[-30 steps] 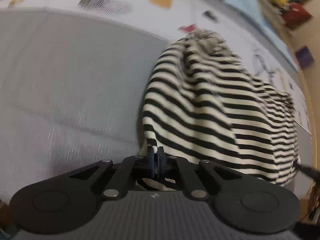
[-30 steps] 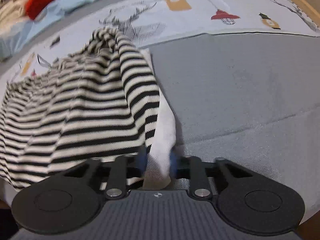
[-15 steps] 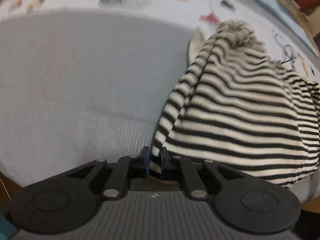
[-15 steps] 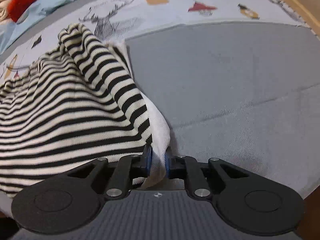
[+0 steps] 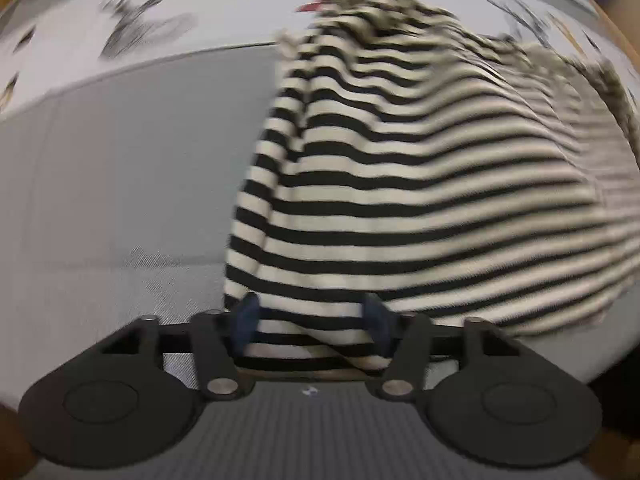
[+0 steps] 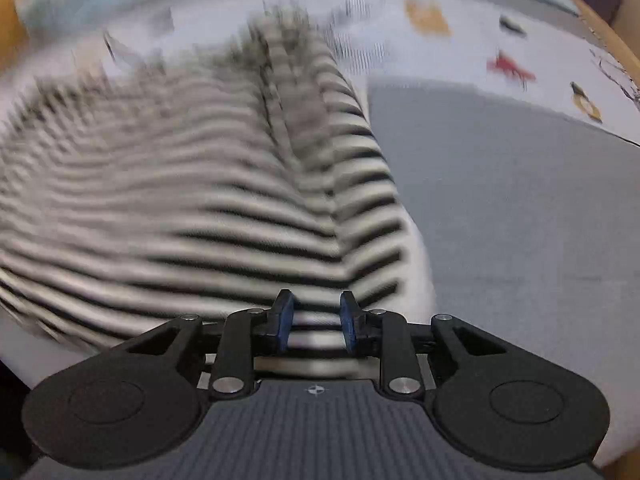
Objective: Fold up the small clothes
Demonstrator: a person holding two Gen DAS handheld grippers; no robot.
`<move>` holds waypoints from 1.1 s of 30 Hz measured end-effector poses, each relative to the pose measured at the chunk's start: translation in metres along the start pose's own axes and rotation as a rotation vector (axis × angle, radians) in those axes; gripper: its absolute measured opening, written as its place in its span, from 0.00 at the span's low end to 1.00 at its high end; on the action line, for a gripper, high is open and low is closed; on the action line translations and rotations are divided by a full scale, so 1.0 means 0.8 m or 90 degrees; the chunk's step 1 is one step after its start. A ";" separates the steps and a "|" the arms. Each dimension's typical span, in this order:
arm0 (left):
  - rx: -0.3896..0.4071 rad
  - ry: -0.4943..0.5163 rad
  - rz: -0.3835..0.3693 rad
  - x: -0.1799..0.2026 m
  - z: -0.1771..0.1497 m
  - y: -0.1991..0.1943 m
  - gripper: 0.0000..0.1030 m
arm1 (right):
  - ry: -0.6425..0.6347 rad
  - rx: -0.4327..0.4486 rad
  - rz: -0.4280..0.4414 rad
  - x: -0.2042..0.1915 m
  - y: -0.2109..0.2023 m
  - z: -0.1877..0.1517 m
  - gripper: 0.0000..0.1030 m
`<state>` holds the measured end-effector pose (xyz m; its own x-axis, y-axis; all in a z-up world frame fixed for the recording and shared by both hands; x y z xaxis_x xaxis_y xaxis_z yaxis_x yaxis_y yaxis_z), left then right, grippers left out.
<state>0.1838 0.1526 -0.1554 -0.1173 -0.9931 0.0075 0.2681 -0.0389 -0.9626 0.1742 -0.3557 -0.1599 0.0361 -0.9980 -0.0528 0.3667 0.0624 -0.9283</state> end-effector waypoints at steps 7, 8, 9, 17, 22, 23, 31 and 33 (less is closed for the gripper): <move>0.111 -0.021 -0.033 0.002 0.019 -0.041 0.62 | 0.008 0.071 0.012 -0.013 -0.032 0.013 0.27; 0.133 -0.008 -0.050 0.013 0.022 -0.048 0.62 | 0.012 0.101 0.037 -0.016 -0.041 0.017 0.27; 0.154 0.010 -0.064 0.027 0.026 -0.055 0.62 | 0.018 0.129 0.072 -0.019 -0.049 0.024 0.27; 0.224 0.161 -0.135 0.157 0.049 -0.056 0.61 | -0.095 0.113 0.148 -0.076 -0.031 0.033 0.31; 0.056 0.200 -0.037 0.177 0.057 0.011 0.47 | -0.189 0.045 0.078 -0.090 0.003 0.019 0.31; 0.049 0.187 -0.044 0.173 0.060 0.013 0.47 | -0.178 0.042 0.082 -0.088 0.003 0.021 0.31; 0.131 0.031 -0.058 0.117 0.088 -0.015 0.47 | -0.066 0.109 0.080 -0.049 -0.015 0.052 0.31; 0.066 0.023 0.005 0.104 0.084 0.009 0.47 | -0.008 0.111 0.049 -0.025 -0.008 0.062 0.31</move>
<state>0.2401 0.0627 -0.1436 -0.1483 -0.9889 -0.0112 0.3657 -0.0443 -0.9297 0.2177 -0.3352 -0.1347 0.0816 -0.9899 -0.1156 0.5176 0.1412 -0.8439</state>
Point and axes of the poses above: each gripper's, at about its wrist camera, not at the fingertips, and y roughly the way its jaws point, x to its right, z to its top, the point moved 2 cm from there along y, roughly the way its jaws point, and after that the axes turned 5 degrees about y, right-handed, at the moved point
